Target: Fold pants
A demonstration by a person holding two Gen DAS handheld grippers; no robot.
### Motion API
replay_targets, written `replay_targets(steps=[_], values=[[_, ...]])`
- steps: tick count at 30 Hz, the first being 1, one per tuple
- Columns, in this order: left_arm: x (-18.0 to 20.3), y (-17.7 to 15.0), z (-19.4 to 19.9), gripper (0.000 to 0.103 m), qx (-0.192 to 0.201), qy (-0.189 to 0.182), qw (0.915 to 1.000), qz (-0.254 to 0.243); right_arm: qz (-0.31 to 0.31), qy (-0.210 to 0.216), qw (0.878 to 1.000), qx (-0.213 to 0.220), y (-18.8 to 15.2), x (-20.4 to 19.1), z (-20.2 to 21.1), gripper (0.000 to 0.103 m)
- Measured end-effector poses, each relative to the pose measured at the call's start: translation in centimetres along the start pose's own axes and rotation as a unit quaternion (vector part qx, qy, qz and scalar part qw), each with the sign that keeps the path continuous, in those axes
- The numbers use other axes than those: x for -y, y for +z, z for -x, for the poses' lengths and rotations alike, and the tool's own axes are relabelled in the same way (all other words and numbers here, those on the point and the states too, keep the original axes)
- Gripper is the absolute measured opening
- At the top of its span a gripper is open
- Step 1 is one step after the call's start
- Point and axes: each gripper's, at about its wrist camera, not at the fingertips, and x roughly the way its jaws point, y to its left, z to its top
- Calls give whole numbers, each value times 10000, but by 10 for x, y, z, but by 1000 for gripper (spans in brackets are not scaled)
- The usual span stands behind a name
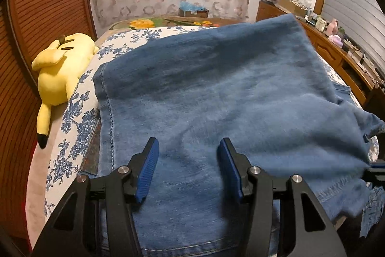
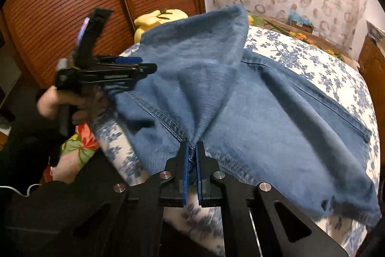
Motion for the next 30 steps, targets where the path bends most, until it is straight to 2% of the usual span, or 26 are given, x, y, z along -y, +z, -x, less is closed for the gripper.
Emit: replay_targets(steps=[5,9,13,15,17,21,27,30], values=[[-1,-1,2,54,22,-57,10000,8,-14,98,9999,-141,-17,-2,7,5],[-10,-2,14,54,126,-21,9999,62,-122,103,9998,-110,-15,7,9,5],[-22,0,35,54,348,-16,9993,130,-110,-233,9996,135,-2,16,16,17],[-25,0,43,54,432,-87,9989,183,-132,-252,9991,326,9,24,15,20],[-25,-1,46,54,455,-102,9988,180,-131,-323,9985,430,24,31,5,24],[-16,-2,48,54,492,-150,9987,69,-351,-393,9965,642,57,55,-26,24],[-2,-3,48,54,487,-238,9985,-100,-724,-544,9955,276,83,90,-78,25],[1,-4,48,54,475,-267,9984,-123,-906,-390,9950,133,90,101,-93,25]])
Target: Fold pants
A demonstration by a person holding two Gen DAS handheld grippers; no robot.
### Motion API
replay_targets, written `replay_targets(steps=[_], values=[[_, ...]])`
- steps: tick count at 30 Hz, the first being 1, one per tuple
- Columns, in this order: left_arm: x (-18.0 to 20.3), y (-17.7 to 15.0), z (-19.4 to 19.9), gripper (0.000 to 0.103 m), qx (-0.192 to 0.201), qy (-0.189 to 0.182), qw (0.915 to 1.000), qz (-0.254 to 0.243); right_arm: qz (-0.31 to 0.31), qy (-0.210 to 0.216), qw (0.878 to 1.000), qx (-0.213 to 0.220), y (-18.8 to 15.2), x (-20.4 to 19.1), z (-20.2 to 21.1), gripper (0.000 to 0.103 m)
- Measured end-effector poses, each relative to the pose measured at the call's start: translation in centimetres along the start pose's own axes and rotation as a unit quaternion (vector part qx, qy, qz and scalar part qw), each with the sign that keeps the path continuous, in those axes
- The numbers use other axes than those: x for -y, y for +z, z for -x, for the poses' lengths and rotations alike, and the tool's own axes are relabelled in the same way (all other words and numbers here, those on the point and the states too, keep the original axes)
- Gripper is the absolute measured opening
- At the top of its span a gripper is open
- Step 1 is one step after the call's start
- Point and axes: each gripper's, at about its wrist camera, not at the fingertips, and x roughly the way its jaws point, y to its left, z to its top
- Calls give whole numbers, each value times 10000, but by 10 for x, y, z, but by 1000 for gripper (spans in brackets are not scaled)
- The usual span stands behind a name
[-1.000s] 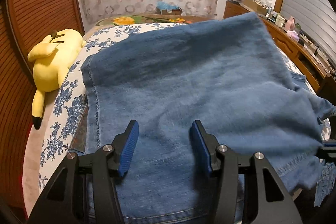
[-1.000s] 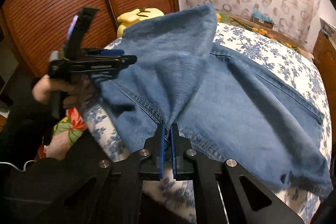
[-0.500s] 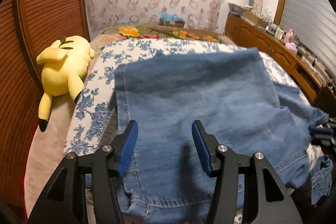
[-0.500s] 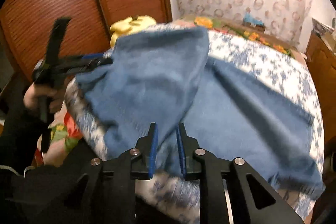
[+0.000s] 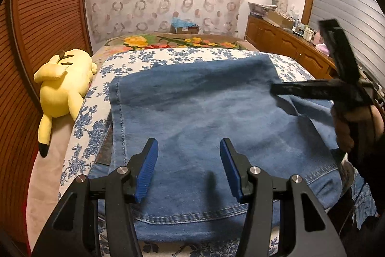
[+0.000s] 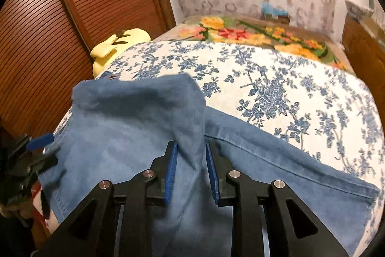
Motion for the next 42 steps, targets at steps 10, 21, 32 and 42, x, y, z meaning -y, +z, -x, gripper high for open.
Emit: replay_targets(steps=[10,21,32,42], values=[[1,-6,-5,54,-82,20,10000,-20,156,-158,9941,1063,20,-2,30,5],[14,-5,-4,55,-80,-237,9997,-83,332,-916,9934,610,-34,38,67,36],[51,5,3,78,272,-546,9979,-229,-692,-1870,9781,603,-154,137,165,37],[88,8,-2,78,225,-553,9961,-649,-1366,-1590,9768,428,-185,165,163,37]])
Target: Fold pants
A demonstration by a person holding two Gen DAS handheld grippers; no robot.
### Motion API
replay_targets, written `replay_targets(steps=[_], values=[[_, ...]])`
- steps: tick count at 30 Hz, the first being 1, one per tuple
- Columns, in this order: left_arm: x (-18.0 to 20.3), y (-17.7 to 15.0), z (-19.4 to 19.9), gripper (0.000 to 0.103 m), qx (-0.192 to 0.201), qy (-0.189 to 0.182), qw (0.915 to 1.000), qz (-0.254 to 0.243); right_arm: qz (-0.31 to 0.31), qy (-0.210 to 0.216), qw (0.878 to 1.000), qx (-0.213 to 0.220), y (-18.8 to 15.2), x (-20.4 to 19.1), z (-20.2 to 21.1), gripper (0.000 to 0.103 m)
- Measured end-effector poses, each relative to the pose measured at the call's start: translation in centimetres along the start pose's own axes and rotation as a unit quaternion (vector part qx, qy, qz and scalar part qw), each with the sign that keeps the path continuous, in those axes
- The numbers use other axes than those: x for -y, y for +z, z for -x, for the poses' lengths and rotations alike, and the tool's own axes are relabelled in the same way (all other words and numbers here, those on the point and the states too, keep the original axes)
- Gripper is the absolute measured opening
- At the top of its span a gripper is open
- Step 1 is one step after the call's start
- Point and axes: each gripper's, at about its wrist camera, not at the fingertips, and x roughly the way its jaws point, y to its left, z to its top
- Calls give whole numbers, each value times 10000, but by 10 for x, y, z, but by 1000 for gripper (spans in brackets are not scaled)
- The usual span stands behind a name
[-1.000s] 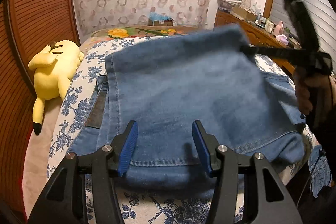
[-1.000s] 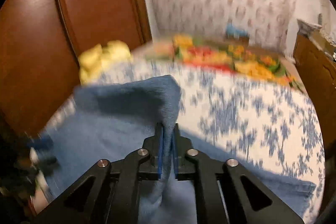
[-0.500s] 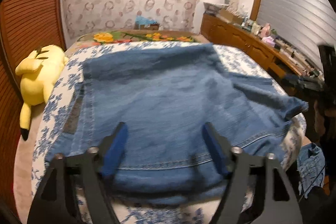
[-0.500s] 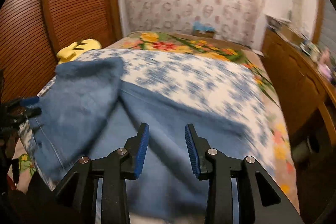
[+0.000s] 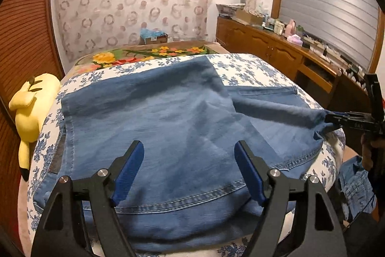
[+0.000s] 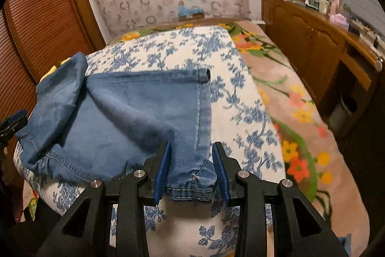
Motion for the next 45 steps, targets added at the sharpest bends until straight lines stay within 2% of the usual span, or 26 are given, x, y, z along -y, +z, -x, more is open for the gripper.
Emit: replay_targets(steps=[5,9,10,11,14,18,23,25,27,30,32,35,39,45], values=[[3,-2,1,78,-36,-14,10000,-34,-167,48,9997,-177,-6,-6,-2,37],[4,-3,1,78,-37,-10,10000,-28,-57,70,9998,-175,-8,-11,-5,36],[4,-3,2,78,-34,6,10000,-23,-26,134,9998,-153,-7,-12,-6,22],[3,-3,2,78,-31,17,10000,-16,-2,236,9996,-121,-6,-14,-5,17],[-2,-4,7,78,-9,80,10000,20,125,356,9991,190,6,-21,8,15],[-9,-2,17,78,87,134,9998,77,326,596,9954,679,37,-35,32,14],[-22,1,33,78,235,244,9993,172,801,954,9847,1220,83,-72,58,13],[-27,0,39,78,280,284,9990,214,1089,1147,9777,1383,101,-96,64,0],[-35,-2,45,78,317,339,9986,272,1335,1375,9697,1515,115,-120,68,0],[-46,-4,49,78,345,418,9978,374,1819,1648,9567,1565,128,-161,64,0],[-51,-8,50,78,328,428,9974,475,1940,1836,9525,1462,132,-180,57,0],[-54,-10,48,78,304,429,9972,526,2069,1664,9544,1362,129,-185,42,0],[-55,-15,46,78,283,392,9976,502,1837,1331,9669,1168,120,-155,23,0],[-48,-13,38,78,242,305,9982,466,1505,909,9796,970,100,-121,18,11]])
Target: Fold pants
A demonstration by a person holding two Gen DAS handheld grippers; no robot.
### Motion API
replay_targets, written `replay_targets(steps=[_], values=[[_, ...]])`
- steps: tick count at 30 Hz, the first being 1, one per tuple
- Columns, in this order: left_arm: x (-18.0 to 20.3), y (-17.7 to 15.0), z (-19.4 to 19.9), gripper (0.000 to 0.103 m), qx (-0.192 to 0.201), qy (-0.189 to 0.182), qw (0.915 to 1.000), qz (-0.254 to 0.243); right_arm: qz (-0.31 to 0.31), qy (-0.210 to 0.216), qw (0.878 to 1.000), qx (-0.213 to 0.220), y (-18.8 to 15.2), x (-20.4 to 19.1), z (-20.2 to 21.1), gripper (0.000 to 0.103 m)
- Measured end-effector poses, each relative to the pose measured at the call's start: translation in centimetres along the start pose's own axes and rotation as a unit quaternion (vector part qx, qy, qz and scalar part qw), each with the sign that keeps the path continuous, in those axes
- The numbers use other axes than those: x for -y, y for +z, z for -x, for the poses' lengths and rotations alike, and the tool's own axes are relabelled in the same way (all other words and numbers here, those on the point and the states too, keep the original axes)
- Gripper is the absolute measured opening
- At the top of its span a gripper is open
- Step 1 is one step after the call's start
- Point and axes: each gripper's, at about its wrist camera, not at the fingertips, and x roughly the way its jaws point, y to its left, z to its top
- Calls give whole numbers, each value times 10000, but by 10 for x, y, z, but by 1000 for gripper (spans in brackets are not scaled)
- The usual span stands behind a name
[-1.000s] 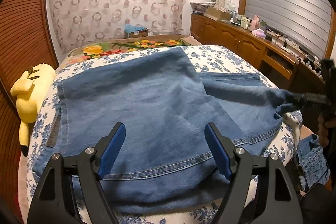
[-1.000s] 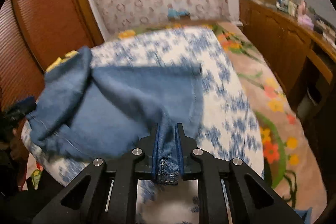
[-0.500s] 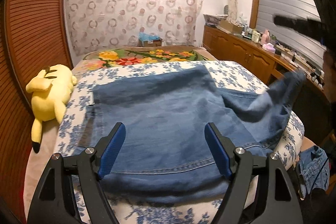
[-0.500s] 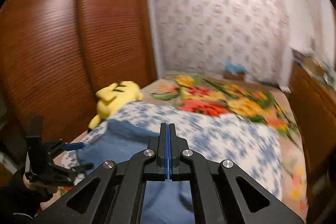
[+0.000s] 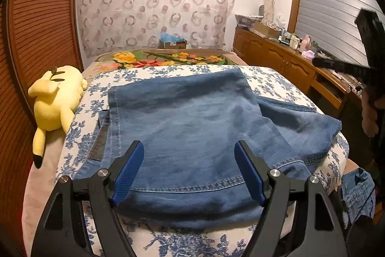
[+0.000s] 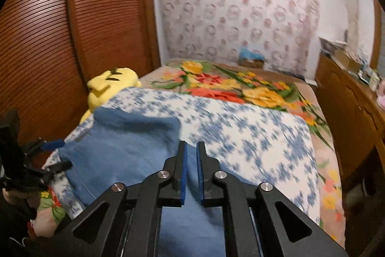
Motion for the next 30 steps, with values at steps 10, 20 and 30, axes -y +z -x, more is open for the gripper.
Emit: replay_targets(steps=[10,20,30], values=[[17,2,-5,78,-32,-125,9998,-145,-344,-718,9957,-468,-59,36,25,49],[32,0,-16,78,-175,-240,9992,-252,-1213,-979,9802,-1221,-102,77,25,52],[32,-1,-18,78,-237,-256,9990,-268,-1557,-745,9775,-1215,-105,88,17,52]])
